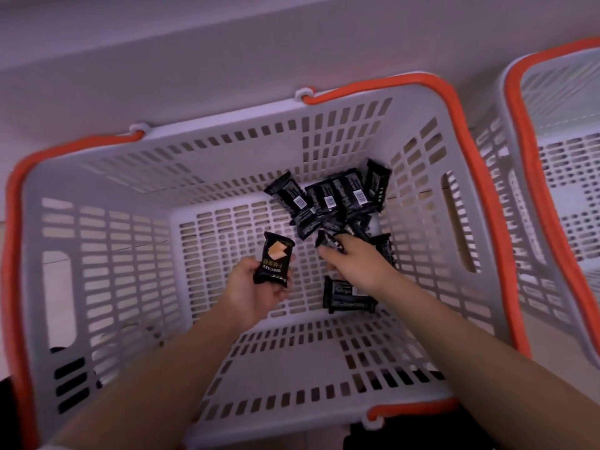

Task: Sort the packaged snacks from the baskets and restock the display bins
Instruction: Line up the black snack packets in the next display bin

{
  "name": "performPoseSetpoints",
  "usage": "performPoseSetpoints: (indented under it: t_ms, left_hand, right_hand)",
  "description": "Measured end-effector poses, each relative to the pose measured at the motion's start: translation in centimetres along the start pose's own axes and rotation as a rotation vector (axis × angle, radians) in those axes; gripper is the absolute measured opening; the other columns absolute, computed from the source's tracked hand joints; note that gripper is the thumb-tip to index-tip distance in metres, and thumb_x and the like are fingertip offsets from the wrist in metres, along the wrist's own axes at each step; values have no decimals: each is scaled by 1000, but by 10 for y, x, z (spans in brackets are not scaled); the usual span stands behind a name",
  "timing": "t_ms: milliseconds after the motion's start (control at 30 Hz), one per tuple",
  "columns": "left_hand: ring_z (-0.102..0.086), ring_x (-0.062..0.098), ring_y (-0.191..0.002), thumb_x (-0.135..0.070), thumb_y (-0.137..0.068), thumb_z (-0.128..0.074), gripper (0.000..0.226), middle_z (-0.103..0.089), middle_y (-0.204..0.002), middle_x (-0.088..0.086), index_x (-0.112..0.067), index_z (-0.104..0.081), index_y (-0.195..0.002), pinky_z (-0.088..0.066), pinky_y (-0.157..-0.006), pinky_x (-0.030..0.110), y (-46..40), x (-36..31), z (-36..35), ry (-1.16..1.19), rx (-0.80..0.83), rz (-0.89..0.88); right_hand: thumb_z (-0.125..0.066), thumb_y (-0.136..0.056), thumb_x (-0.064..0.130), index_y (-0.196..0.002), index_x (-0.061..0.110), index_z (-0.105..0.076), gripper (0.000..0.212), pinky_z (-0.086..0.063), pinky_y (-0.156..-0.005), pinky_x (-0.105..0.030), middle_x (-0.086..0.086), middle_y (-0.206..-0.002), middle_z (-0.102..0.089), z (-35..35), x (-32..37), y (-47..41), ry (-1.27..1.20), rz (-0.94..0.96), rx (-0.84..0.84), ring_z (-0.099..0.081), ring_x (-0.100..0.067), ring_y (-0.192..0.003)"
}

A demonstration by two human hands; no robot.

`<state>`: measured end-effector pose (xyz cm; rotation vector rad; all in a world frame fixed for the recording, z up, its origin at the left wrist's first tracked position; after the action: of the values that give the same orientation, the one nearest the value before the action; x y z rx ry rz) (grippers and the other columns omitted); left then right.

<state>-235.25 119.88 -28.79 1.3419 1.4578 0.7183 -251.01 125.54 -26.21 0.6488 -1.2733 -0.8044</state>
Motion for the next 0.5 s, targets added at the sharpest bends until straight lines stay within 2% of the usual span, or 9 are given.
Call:
performPoseSetpoints:
  t_ms: [67, 133, 200, 233, 333, 400, 433, 500]
  left_hand:
    - [-47, 18, -59, -32, -95, -18, 54, -56, -69, 7, -2, -57, -116, -35, -53, 28, 1, 3, -4, -7, 4, 6]
    - [-50, 18, -59, -47, -98, -21, 57, -58, -70, 8, -7, -61, -107, -38, -53, 27, -1, 5, -9, -28, -16, 15]
    - [-54, 17, -59, -50, -98, -26, 51, -61, -73, 6, -13, -61, -99, -39, -50, 25, -4, 6, -11, -77, -49, 5]
    - [-54, 16, -58, -46, -98, -29, 44, -62, -75, 5, -14, -60, -99, -39, -48, 24, -6, 7, -10, -107, -70, 8]
    - [-55, 14, -53, -44, -98, -31, 39, -64, -70, 3, -15, -57, -97, -35, -48, 24, -10, 6, -5, -240, -116, 47]
    - [-54, 14, -50, -56, -95, -26, 53, -63, -63, 3, -15, -59, -95, -35, -49, 24, -11, 4, 0, -348, -97, 60]
    - [-55, 15, -56, -65, -90, -22, 63, -63, -66, 3, -16, -61, -94, -38, -52, 25, -11, 2, 1, -430, -78, 62]
    - [-61, 16, -77, -85, -70, -20, 80, -67, -82, 2, -24, -65, -95, -45, -70, 30, -9, -2, 5, -669, -69, 47]
  right_hand:
    - [-36, -92, 59, -135, 20, -45, 59, -38, -105, -39, -3, -132, -52, -12, 1, 1, -237, -139, 56, -52, -21, -116]
    - [-37, -95, 48, -136, 15, -42, 53, -38, -99, -37, -2, -132, -46, -22, 0, 0, -361, -237, 79, -49, -14, -110]
    - [-44, -94, 25, -129, 12, -50, 38, -47, -80, -32, -9, -116, -54, -26, 5, -3, -306, -143, 42, -55, -15, -94]
    - [-47, -93, 17, -126, 10, -52, 34, -49, -76, -32, -8, -108, -58, -26, 8, -4, -259, -52, 0, -57, -17, -90]
    - [-55, -91, 8, -117, 7, -57, 26, -48, -90, -38, -5, -106, -62, -20, 15, -5, -35, 184, -80, -58, -21, -98]
    - [-60, -88, 8, -110, 12, -61, 22, -48, -90, -36, 2, -99, -60, -16, 17, -6, 71, 273, -76, -58, -17, -94]
    - [-62, -87, 7, -107, 14, -63, 22, -48, -89, -34, 5, -96, -59, -14, 18, -5, 92, 303, -66, -57, -14, -92]
    - [-64, -85, 6, -106, 13, -66, 23, -46, -90, -31, 4, -96, -58, -14, 19, -6, 156, 375, -48, -55, -13, -93]
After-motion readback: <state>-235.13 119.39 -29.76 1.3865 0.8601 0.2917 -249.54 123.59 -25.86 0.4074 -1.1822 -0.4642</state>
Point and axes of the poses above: each hand's wrist, its own y-axis away from the middle knuckle, its own z-axis out of the back of the hand, x = y × z, the point moved 6 cm from there along -y, towards the middle knuckle
